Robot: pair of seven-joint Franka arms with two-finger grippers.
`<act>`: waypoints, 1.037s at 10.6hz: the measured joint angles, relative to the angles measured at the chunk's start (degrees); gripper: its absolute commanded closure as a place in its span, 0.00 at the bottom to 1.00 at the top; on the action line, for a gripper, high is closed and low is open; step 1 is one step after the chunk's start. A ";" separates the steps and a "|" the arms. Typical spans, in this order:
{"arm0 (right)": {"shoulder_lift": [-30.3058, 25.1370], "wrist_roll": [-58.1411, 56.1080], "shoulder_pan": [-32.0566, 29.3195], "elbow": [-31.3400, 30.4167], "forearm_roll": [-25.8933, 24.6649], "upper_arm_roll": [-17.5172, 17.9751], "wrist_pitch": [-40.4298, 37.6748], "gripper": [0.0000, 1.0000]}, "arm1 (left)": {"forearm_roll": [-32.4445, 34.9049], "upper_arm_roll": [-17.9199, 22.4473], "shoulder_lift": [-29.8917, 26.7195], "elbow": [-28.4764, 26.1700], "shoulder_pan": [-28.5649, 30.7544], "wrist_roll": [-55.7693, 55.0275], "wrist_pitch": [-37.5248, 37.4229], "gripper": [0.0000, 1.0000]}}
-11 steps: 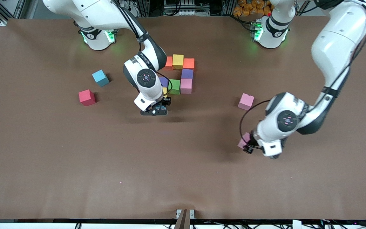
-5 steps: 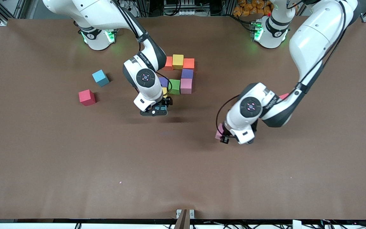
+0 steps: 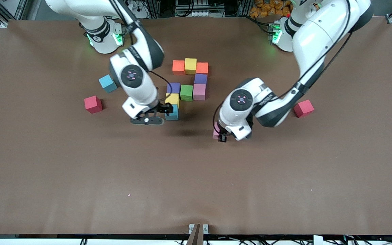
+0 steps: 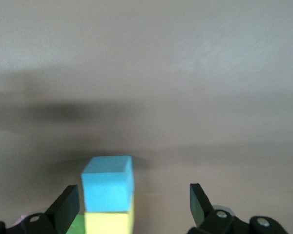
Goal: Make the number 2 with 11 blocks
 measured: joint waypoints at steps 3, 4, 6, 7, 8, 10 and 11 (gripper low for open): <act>-5.55 -16.99 -8.61 -0.43 -0.02 -2.14 -6.76 0.00 | -1.03 0.74 0.67 0.51 -6.09 -9.38 0.01 0.94; -6.95 -21.03 -11.47 -0.53 -0.03 -2.30 -8.79 0.00 | -1.04 2.14 0.92 1.17 -8.67 -11.30 0.13 0.93; -8.78 -29.56 -15.47 -0.94 -1.30 -2.39 -11.07 0.00 | -1.13 7.31 1.96 3.73 -15.23 -14.09 1.52 0.93; -9.24 -32.41 -17.02 -1.56 -3.00 -2.42 -11.16 0.00 | -1.17 9.39 2.87 5.09 -17.90 -14.85 2.53 0.93; -9.53 -34.13 -18.28 -2.58 -3.86 -2.41 -10.94 0.00 | -1.18 10.33 3.67 5.91 -19.40 -15.24 3.31 0.93; -11.77 -36.50 -20.77 -8.16 -4.25 -2.41 -6.21 0.00 | -1.18 10.79 4.54 6.67 -20.54 -15.29 5.63 0.93; -13.88 -39.02 -22.25 -13.17 -4.32 -2.41 -1.71 0.00 | -1.18 11.45 4.76 6.78 -21.29 -15.29 6.84 0.92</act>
